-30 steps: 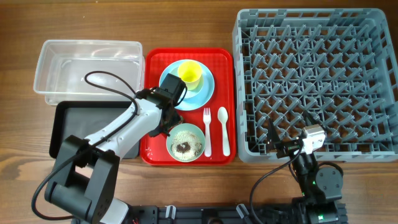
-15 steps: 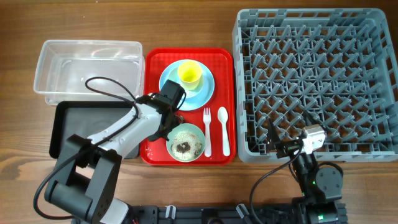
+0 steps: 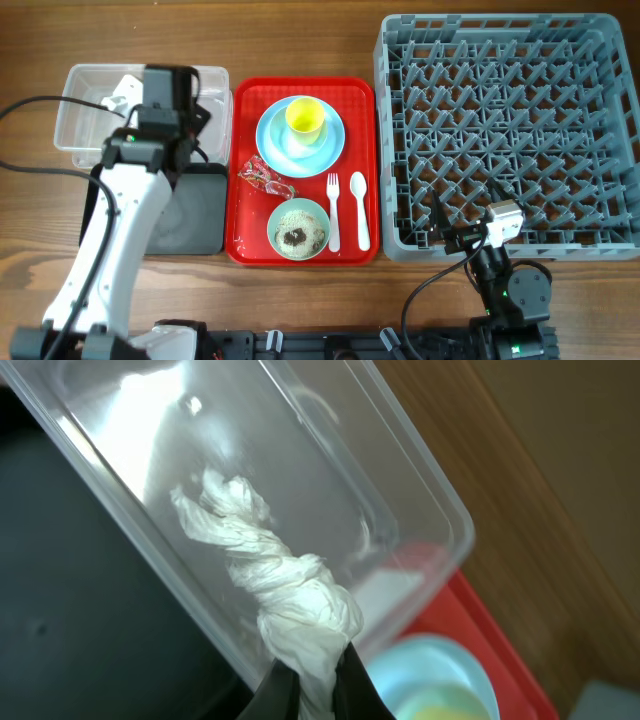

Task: Sort waste into correct bins and load items into the dishwasher rack
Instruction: 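Carry the tissue with the left gripper into the clear plastic bin and release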

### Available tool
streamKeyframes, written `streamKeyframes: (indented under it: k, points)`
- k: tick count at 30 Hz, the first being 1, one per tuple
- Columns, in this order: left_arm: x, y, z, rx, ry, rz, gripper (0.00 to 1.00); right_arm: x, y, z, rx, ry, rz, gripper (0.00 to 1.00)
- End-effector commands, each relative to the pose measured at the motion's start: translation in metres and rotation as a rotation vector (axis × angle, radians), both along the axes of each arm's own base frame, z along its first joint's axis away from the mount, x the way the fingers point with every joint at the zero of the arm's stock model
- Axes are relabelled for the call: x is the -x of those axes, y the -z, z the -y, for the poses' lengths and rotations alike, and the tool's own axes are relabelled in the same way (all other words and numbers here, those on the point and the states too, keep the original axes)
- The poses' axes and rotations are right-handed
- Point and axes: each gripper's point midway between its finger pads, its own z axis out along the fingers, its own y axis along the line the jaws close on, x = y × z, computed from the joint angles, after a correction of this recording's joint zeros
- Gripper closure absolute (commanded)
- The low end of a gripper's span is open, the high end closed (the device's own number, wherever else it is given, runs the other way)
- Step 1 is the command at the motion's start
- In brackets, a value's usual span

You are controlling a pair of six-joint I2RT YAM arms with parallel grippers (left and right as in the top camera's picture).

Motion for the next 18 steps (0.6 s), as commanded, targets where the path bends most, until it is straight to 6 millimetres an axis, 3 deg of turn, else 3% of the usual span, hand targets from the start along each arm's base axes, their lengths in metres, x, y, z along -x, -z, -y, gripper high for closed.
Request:
streamKeyframes:
  k: [1,5,7,8,12,15,18]
  points:
    - [-0.018,0.037,-0.038,-0.038,-0.103,-0.055,0.94,0.0,-0.002,-0.001,0.002,-0.007,0.011,0.0]
    - [-0.04,0.08,-0.064,-0.04,-0.138,-0.095,0.71,0.0,-0.002,-0.001,0.003,-0.007,0.012,0.0]
    - [-0.044,0.088,-0.07,-0.033,-0.131,-0.101,0.38,0.0,-0.002,-0.001,0.003,-0.007,0.012,0.0]
    - [-0.044,0.088,-0.074,-0.033,-0.139,-0.1,0.28,0.0,-0.002,-0.001,0.003,-0.007,0.012,0.0]
    - [-0.05,0.071,-0.071,-0.037,-0.088,-0.063,0.27,0.0,-0.002,-0.001,0.002,-0.007,0.011,0.0]
    - [-0.053,0.034,-0.048,0.031,0.041,0.022,0.22,0.0,-0.002,-0.001,0.003,-0.007,0.011,0.0]
    - [-0.037,0.008,-0.02,0.148,0.138,0.053,0.25,0.0,-0.002,-0.001,0.003,-0.007,0.012,0.0]
